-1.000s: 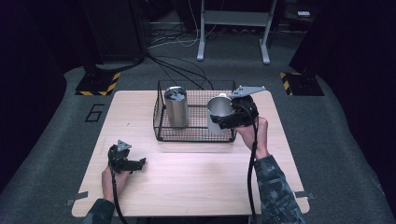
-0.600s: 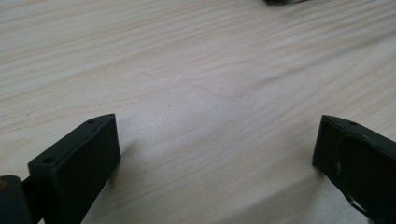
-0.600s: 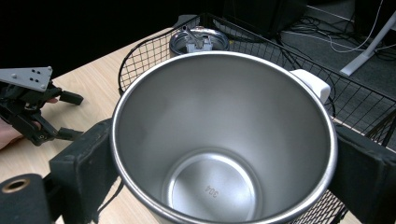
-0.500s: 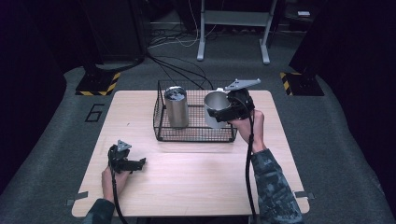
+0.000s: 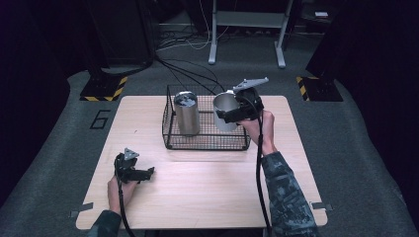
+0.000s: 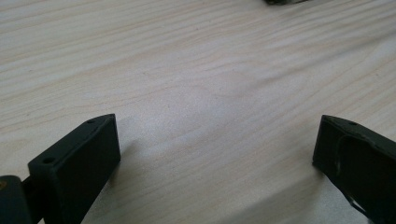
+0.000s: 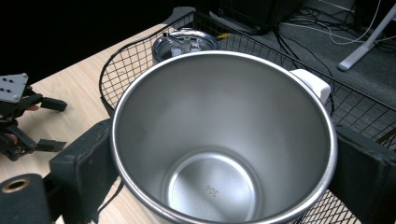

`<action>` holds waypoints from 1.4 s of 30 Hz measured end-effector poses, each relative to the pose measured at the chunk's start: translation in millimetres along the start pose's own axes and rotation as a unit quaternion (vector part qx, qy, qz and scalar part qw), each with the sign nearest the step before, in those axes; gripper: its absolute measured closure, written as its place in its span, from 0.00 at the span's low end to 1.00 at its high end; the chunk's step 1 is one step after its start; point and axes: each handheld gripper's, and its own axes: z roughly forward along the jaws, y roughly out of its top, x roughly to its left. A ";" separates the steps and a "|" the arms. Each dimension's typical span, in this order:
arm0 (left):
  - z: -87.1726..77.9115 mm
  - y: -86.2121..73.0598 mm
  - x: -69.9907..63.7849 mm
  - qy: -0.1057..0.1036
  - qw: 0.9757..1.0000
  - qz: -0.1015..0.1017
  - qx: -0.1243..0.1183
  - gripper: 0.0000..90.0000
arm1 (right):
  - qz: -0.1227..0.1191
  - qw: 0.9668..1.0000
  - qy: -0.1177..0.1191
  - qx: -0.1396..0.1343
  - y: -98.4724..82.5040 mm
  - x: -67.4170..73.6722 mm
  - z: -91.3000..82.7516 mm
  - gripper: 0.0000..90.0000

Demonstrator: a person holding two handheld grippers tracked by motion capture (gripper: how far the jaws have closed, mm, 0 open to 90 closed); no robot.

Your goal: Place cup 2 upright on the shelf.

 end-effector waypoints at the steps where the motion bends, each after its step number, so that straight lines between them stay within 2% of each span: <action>1: -0.3 -0.1 -0.1 -0.001 1.000 -0.001 0.002 0.01 | -0.001 1.000 0.000 0.003 0.7 -0.9 1.1 0.07; 10: -0.1 0.0 -0.1 0.000 1.000 -0.001 0.001 0.01 | 0.000 1.000 -0.004 0.013 3.5 -6.2 14.2 0.07; 21: -0.3 -0.1 -0.3 -0.001 1.000 -0.002 0.002 0.00 | 0.017 0.999 -0.014 0.027 1.7 -14.8 29.6 0.07; 24: -0.2 -0.1 -0.1 0.000 1.000 -0.001 0.002 0.01 | 0.012 0.999 -0.017 0.026 1.5 -17.9 35.2 0.07; 29: -0.2 -0.1 -0.2 -0.001 1.000 -0.001 0.001 0.01 | 0.024 0.999 -0.023 0.034 0.4 -21.5 43.1 0.07; 30: -0.3 -0.1 -0.2 -0.001 1.000 -0.001 0.002 0.01 | 0.021 0.999 -0.022 0.036 0.1 -23.3 44.8 0.07; 38: -0.3 -0.1 -0.3 -0.001 1.000 -0.001 0.002 0.01 | 0.026 0.999 -0.025 0.036 -0.2 -23.8 47.0 0.07; 39: -0.3 -0.1 -0.3 -0.001 1.000 -0.002 0.002 0.01 | 0.028 0.998 -0.030 0.048 -2.7 -29.6 57.8 0.07; 40: -0.2 -0.1 -0.2 -0.001 1.000 -0.001 0.002 0.01 | 0.036 0.998 -0.030 0.051 -3.7 -29.9 62.2 0.07; 42: -0.2 -0.1 -0.2 -0.001 1.000 -0.001 0.002 0.01 | 0.036 0.997 -0.031 0.057 -4.5 -31.0 65.9 0.07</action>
